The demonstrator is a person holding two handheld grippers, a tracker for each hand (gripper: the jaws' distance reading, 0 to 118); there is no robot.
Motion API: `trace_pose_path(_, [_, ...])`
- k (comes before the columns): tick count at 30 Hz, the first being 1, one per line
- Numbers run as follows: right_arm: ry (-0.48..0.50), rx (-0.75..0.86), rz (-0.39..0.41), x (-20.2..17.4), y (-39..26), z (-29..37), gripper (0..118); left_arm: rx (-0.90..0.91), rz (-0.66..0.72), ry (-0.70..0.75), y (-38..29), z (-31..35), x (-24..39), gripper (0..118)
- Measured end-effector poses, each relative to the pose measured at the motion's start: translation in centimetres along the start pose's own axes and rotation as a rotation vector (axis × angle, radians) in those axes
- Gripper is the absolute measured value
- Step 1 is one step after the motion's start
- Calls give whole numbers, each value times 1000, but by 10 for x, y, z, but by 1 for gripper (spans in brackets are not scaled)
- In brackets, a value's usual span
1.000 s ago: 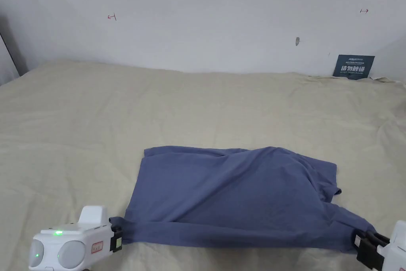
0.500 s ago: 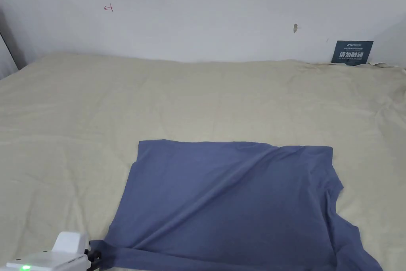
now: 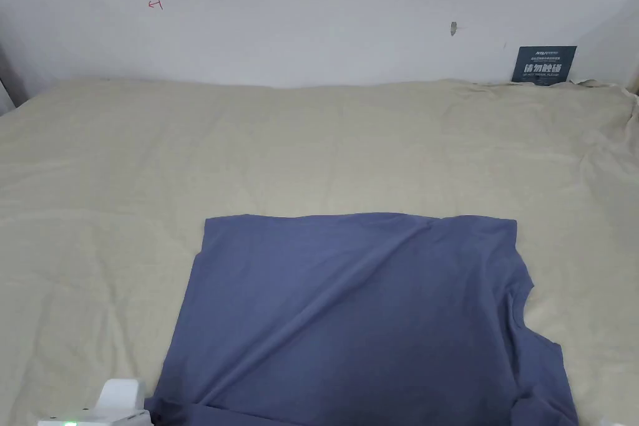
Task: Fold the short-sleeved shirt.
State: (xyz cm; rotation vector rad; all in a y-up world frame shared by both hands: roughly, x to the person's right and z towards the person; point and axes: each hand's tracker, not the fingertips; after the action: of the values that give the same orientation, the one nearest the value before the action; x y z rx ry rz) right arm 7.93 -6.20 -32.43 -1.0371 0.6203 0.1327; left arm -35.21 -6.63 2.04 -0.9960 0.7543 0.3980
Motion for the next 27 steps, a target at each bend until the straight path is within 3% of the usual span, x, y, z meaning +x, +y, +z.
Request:
trace_pose_path(5, [-30, -42, 7, -3, -5, -15, 1, -3, -16, 10, -2, 1, -1, 2])
trace_pose_path(8, [-27, -38, 4, -4, -2, -9, 3, -3, -11, 13, -3, 8, 5, 19])
trace_pose_path(9, [-26, -37, 1, -4, -1, -5, 7, -3, -3, 16, -3, 11, 6, 32])
trace_pose_path(11, [-28, -6, -5, -7, 2, 7, 30, 0, 4, 22, -2, 17, 8, 67])
trace_pose_path(12, [-24, 25, -4, -9, 3, 14, 56, 13, 4, 26, -1, 22, 9, 89])
trace_pose_path(14, [-19, 70, -3, -12, 8, 27, 88, 50, 4, 18, 5, 40, 17, 111])
trace_pose_path(15, [-15, 105, -8, -13, 11, 35, 96, 89, 8, 15, 8, 48, 19, 113])
trace_pose_path(22, [34, 318, 43, -32, 46, 91, 96, 300, 23, -46, 41, 84, 21, 113])
trace_pose_path(27, [-2, 484, 130, -52, 64, 119, 96, 433, -3, -29, 65, 110, 38, 113])
